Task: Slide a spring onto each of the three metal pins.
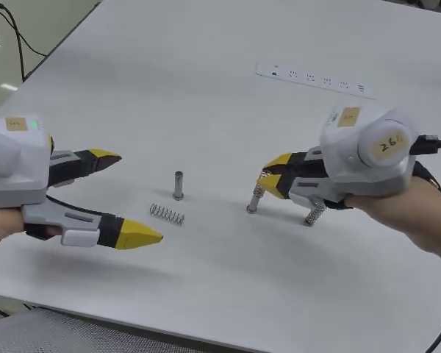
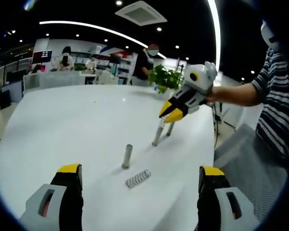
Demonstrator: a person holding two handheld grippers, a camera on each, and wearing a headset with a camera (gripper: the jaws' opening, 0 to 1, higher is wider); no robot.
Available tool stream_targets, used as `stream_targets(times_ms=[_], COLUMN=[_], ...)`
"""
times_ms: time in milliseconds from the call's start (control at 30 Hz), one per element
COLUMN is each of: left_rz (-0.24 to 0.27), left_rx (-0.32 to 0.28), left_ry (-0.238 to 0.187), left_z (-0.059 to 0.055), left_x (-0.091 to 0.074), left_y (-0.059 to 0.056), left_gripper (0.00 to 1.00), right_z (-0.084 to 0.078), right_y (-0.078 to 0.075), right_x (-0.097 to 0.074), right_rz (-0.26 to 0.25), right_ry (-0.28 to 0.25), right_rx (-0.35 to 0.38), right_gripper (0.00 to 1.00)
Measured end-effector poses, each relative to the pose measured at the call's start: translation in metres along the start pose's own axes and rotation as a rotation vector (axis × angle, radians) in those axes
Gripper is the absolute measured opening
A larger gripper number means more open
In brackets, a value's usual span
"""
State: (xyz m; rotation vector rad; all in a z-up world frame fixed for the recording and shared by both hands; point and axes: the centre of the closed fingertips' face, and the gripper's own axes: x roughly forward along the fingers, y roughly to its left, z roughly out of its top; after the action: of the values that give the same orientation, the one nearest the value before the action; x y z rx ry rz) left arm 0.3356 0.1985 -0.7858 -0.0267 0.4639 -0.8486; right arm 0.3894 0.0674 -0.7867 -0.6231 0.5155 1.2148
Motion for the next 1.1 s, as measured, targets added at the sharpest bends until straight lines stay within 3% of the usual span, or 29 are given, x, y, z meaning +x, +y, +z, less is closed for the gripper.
stream_targets(times_ms=[500,867,1033,1100], left_rz=[0.002,0.006,0.002,0.006], left_rx=[-0.005,-0.02,-0.015,-0.019], left_ry=[-0.006,-0.011,-0.015,-0.019], left_z=[0.002,0.006,0.007,0.008], left_x=[0.0,0.0,0.0,-0.001], left_y=[0.0,0.001,-0.001,0.0], left_gripper=[0.98,0.97,0.97,0.97], right_z=[-0.027,-0.026,-0.025,-0.024], right_y=[0.003,0.004,0.006,0.007], right_x=[0.02,0.021,0.021,0.019], right_rz=[0.014,0.013,-0.004,-0.008], right_ry=[0.051,0.046,0.035,0.018], right_rx=[-0.004,-0.023,-0.038,-0.006], right_gripper=[0.07,0.08,0.13,0.14])
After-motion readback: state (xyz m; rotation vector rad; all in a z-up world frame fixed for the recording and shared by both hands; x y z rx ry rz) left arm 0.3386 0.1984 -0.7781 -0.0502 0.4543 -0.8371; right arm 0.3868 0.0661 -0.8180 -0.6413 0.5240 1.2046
